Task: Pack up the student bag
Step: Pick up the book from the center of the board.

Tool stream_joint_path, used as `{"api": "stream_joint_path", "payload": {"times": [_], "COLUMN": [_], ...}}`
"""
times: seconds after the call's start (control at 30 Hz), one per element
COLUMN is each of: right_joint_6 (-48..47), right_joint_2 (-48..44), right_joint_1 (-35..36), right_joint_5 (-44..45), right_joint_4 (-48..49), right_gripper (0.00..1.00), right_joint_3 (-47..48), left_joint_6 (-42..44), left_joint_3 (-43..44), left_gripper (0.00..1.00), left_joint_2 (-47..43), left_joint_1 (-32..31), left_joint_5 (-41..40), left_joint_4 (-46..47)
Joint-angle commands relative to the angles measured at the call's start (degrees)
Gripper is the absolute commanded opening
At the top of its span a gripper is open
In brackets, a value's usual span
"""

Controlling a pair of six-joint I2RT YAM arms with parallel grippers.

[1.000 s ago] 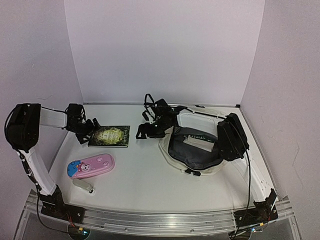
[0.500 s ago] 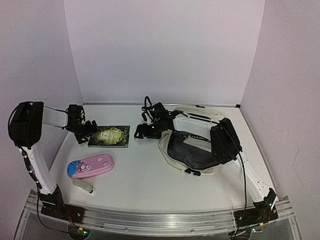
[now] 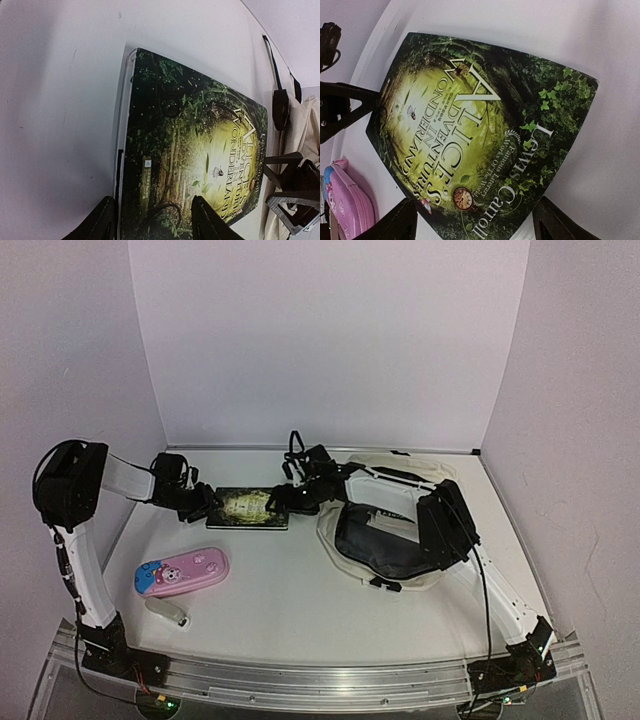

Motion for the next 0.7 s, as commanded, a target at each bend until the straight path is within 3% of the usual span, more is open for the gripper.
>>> {"api": "stream_joint_path", "payload": {"times": [0.0, 0.3, 0.67], "right_joint_6": [1.59, 0.65, 1.94], "right_joint_2": [0.96, -7.31, -14.98], "right_joint_1": [0.27, 0.22, -0.42], "right_joint_5": [-4.48, -7.67, -9.85], "right_joint_4": [-2.07, -2.08, -1.43], "right_gripper": [0.74, 0.27, 0.03], "right_joint_3": [-3.40, -3.82, -9.16], "left_joint_6": [-3.14, -4.82, -5.74], "left_joint_3": [-0.54, -0.88, -2.08], "left_gripper": [0.47, 0.42, 0.41], "left_joint_2": [3.27, 3.41, 3.30], "left_joint_1": [-3.52, -3.75, -4.51], "left_joint_5": [7.03, 8.21, 9.76], "left_joint_4": [3.08, 5.38, 8.87]}}
